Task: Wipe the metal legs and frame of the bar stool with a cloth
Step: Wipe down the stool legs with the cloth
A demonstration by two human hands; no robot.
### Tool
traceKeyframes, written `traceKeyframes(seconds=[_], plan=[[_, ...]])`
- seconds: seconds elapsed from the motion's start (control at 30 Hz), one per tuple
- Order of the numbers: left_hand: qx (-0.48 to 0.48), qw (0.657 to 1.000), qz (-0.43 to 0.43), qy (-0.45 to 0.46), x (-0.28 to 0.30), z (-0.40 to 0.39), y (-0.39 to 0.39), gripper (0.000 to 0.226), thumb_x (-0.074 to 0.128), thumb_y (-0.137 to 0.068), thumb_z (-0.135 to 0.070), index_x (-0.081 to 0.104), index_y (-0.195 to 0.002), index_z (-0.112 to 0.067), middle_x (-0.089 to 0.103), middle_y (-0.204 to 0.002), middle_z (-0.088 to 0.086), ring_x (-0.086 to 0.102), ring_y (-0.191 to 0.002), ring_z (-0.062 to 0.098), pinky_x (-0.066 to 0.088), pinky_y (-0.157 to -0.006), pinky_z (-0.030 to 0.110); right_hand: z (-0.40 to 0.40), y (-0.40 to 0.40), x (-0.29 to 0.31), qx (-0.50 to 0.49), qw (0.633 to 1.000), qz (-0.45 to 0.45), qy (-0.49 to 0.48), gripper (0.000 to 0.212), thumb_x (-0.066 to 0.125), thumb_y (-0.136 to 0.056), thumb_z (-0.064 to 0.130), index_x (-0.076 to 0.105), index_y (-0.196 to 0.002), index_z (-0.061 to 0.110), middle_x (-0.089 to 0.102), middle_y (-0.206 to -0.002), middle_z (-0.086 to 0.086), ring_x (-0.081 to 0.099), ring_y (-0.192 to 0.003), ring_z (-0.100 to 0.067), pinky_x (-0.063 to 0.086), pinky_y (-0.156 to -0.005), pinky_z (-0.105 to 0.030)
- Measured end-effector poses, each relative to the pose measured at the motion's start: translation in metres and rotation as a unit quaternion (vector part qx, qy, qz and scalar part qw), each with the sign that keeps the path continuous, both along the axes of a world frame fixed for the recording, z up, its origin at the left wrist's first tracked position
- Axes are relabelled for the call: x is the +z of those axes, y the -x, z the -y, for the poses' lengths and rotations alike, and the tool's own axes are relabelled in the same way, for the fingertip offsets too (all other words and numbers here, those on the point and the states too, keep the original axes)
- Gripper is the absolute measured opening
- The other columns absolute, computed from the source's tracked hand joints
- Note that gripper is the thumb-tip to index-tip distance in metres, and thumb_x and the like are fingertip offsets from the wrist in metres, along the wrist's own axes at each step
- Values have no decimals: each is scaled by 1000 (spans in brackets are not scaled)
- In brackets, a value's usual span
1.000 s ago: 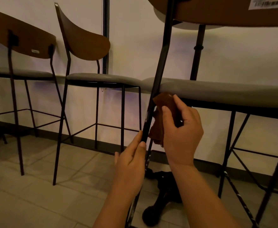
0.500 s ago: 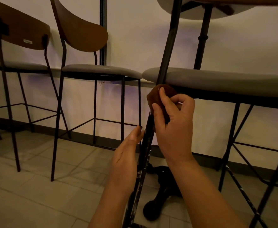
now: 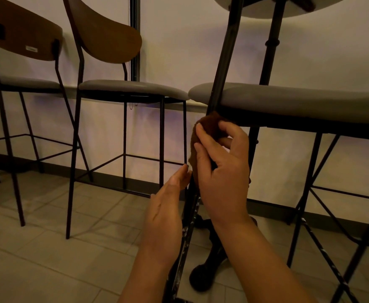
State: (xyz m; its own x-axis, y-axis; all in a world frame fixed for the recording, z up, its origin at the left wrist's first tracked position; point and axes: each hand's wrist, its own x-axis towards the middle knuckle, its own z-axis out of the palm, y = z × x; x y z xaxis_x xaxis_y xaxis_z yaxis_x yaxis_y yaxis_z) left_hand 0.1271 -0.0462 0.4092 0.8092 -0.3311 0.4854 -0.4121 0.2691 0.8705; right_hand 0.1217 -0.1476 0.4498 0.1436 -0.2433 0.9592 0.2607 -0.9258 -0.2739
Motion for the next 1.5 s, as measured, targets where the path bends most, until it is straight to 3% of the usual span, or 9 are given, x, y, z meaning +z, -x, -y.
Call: traceKeyframes(seconds=[0.1, 0.2, 0.3, 0.43, 0.6, 0.77, 1.07, 1.27, 1.5], plan=[[-20, 999, -23, 22, 2, -1, -4, 52, 24, -84, -59, 55, -123, -45, 61, -111, -34, 47, -103, -29, 30, -69, -12, 3, 2, -6, -8, 1000, -17, 23, 33, 59, -93, 20, 62, -126, 18, 49, -132, -1, 47, -119, -10, 42, -100, -13], [-32, 999, -19, 27, 3, 1, -5, 32, 37, -95, -41, 58, -120, -42, 66, -107, -31, 52, -98, -26, 35, -65, -9, 3, 7, -10, 37, 999, -29, -5, 32, 63, -91, 17, 64, -122, 22, 50, -126, 5, 46, -115, 4, 41, -95, -5], [-27, 999, 15, 18, 3, 4, -7, 35, 47, -97, -15, 60, -113, -43, 67, -99, -33, 59, -95, -18, 44, -66, -2, 2, 10, -2, 153, 973, -27, -169, 43, 72, -84, 21, 54, -120, 37, 58, -116, 18, 55, -105, 11, 47, -82, -5], [30, 998, 20, -51, 1, 10, -16, 30, 58, -90, -26, 60, -95, -55, 67, -89, -35, 57, -86, -23, 44, -60, 0, 7, 8, 9, 249, 915, -49, -313, 46, 74, -81, 30, 55, -123, 34, 67, -99, 22, 62, -89, 11, 52, -63, -8], [54, 994, 26, -90, -4, 11, -23, 21, 62, -88, -29, 65, -93, -49, 68, -84, -34, 61, -83, -18, 42, -59, -3, 11, 4, 10, 277, 907, -106, -298, 15, 65, -86, 40, 66, -100, 43, 67, -92, 30, 62, -87, 11, 53, -61, -9], [77, 989, 42, -118, -5, 10, -26, 18, 63, -88, -29, 67, -95, -45, 66, -78, -37, 59, -80, -21, 40, -56, -5, 11, 5, 4, 275, 893, -132, -331, 30, 53, -90, 47, 71, -106, 29, 72, -85, 19, 66, -78, 5, 51, -57, -8], [37, 995, 3, -96, -4, 7, -26, 27, 66, -86, -23, 66, -82, -49, 66, -80, -39, 59, -82, -21, 42, -56, -3, 8, 2, 12, 242, 935, -94, -241, 15, 59, -92, 35, 68, -104, 32, 69, -84, 19, 64, -83, 5, 49, -59, -6], [5, 997, -54, -62, -6, -1, -24, 30, 57, -92, -11, 71, -97, -38, 71, -83, -28, 62, -79, -18, 40, -52, -4, 18, 6, 6, 283, 918, -151, -234, 24, 62, -90, 33, 68, -113, 28, 72, -93, 17, 66, -86, 3, 52, -62, -10], [-1, 992, -101, -73, -3, -5, -23, 27, 55, -93, -14, 72, -94, -35, 73, -84, -23, 64, -79, -13, 45, -54, 4, 15, 5, 7, 287, 900, -171, -280, 22, 51, -93, 44, 67, -81, 35, 69, -74, 22, 65, -71, 7, 46, -52, -5]])
